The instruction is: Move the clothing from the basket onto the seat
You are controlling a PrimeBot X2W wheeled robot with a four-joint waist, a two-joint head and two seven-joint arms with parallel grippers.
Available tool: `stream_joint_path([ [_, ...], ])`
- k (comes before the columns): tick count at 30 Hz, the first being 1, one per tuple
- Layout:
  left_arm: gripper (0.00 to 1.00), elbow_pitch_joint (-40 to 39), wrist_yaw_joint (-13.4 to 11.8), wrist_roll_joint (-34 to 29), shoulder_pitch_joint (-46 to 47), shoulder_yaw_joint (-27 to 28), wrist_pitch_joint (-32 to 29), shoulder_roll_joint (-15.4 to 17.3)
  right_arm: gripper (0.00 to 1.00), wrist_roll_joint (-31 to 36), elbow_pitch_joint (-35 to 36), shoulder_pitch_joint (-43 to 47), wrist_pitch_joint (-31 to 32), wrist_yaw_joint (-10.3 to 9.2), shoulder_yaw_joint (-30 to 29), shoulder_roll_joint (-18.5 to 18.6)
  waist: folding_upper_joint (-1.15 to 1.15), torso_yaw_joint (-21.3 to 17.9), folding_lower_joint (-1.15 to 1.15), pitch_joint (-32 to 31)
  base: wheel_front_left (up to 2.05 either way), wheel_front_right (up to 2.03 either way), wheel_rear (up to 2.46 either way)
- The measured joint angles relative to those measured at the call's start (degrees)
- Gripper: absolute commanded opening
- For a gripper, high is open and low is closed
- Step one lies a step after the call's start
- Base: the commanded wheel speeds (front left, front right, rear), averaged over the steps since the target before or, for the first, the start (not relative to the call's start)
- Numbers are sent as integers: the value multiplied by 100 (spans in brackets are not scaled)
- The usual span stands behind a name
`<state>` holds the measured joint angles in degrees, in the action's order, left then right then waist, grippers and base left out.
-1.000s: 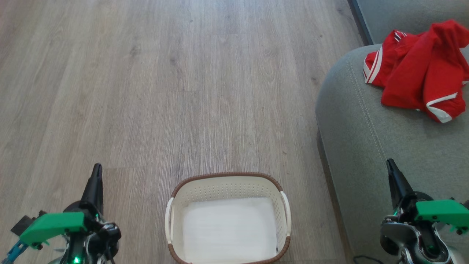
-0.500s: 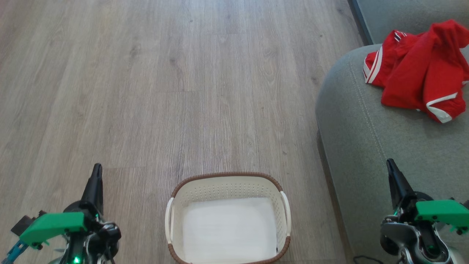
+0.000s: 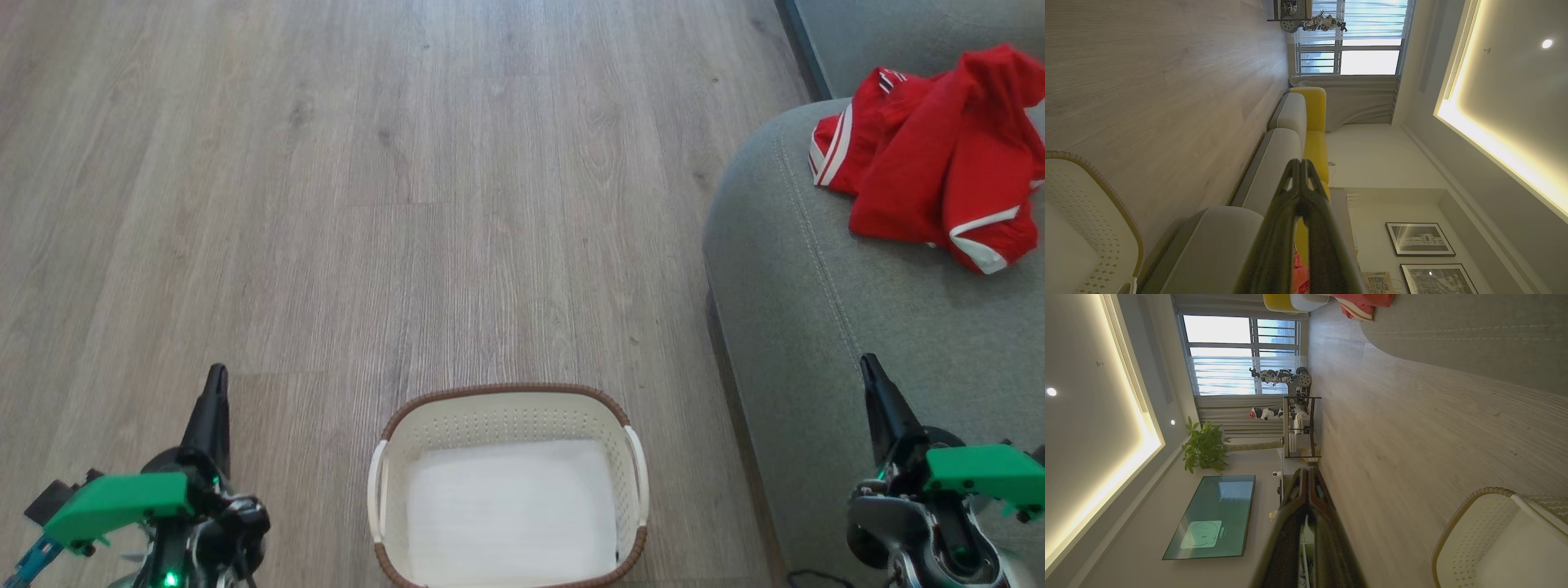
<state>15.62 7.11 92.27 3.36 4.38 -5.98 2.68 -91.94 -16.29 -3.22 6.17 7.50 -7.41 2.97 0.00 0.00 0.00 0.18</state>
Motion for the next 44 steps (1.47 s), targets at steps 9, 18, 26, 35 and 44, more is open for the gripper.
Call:
stream_joint_path([
  [9, 0, 0, 0, 0, 0, 1, 0, 0, 0, 0, 0, 0, 0, 0, -1, -1, 0, 0, 0, 0, 0, 0, 0],
  [18, 0, 0, 0, 0, 0, 1, 0, -1, 0, 0, 0, 0, 0, 0, -2, -3, 0, 0, 0, 0, 0, 0, 0],
  [26, 0, 0, 0, 0, 0, 1, 0, -2, 0, 0, 0, 0, 0, 0, -3, -10, 0, 0, 0, 0, 0, 0, 0],
  [35, 0, 0, 0, 0, 0, 2, 0, -3, 0, 0, 0, 0, 0, 0, -3, -12, 0, 0, 0, 0, 0, 0, 0],
  [44, 0, 0, 0, 0, 0, 2, 0, -4, 0, 0, 0, 0, 0, 0, -4, -14, 0, 0, 0, 0, 0, 0, 0],
])
